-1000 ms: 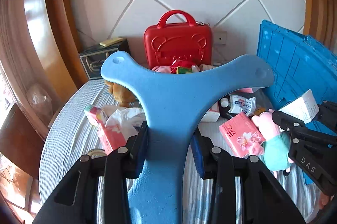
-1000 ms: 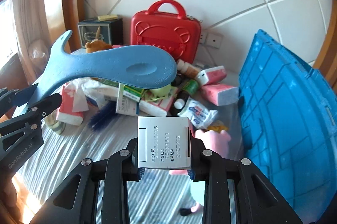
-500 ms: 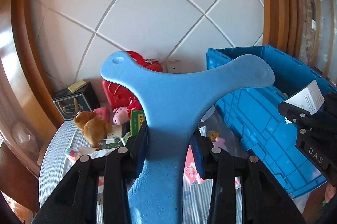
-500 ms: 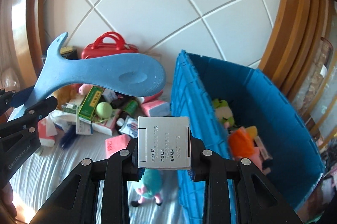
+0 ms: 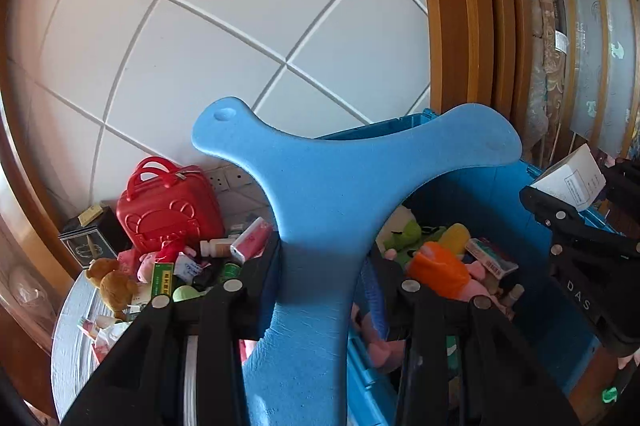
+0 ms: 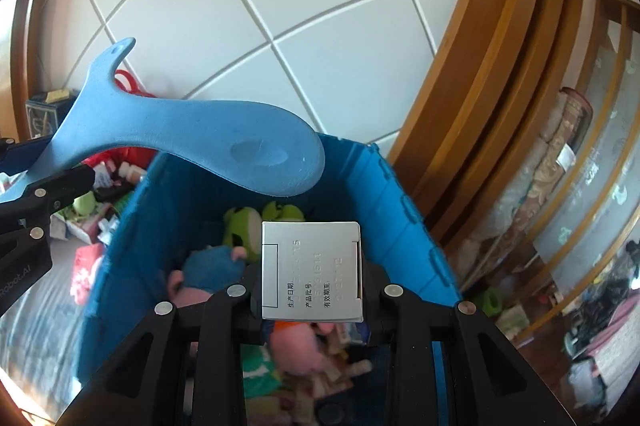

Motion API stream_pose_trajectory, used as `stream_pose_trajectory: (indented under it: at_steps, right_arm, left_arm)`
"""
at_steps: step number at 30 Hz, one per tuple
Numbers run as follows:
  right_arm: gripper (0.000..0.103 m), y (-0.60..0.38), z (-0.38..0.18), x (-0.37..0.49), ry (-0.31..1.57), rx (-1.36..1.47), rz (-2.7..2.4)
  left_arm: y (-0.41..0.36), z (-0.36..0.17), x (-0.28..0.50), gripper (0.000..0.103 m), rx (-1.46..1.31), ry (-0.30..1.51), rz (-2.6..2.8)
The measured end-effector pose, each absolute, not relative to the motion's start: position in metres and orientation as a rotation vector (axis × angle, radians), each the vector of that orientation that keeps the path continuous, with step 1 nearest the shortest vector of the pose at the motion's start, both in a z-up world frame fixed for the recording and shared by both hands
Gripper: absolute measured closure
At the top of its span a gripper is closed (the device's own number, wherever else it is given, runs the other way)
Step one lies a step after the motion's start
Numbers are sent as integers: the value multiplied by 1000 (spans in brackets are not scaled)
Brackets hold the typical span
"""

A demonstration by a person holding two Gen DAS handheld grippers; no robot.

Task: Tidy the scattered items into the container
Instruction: 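Lift the brush and white box and carry them over the blue bin, then open both tools to drop the brush and white box into the bin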

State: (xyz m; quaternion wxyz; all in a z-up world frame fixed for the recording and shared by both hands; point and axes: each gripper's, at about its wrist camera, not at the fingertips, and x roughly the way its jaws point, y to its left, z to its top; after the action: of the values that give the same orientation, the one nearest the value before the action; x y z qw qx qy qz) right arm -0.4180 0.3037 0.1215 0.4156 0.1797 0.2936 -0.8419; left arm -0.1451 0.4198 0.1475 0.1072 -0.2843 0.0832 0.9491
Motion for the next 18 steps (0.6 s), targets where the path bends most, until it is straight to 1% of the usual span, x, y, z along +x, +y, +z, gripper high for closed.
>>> stream_pose_trajectory:
  at_steps: [5,10,18]
  right_arm:
    - [74,322,107,-472,802,472,-2066]
    - [74,322,79,-506,867,547,-1975]
    - [74,297,7,-544,1055,794,-1732]
  left_arm:
    - [478,135,-144,66,-914,328,2785]
    - [519,112,-151,66,-1027,481,2763]
    - [553,57,-183,66,-1338,615,2585]
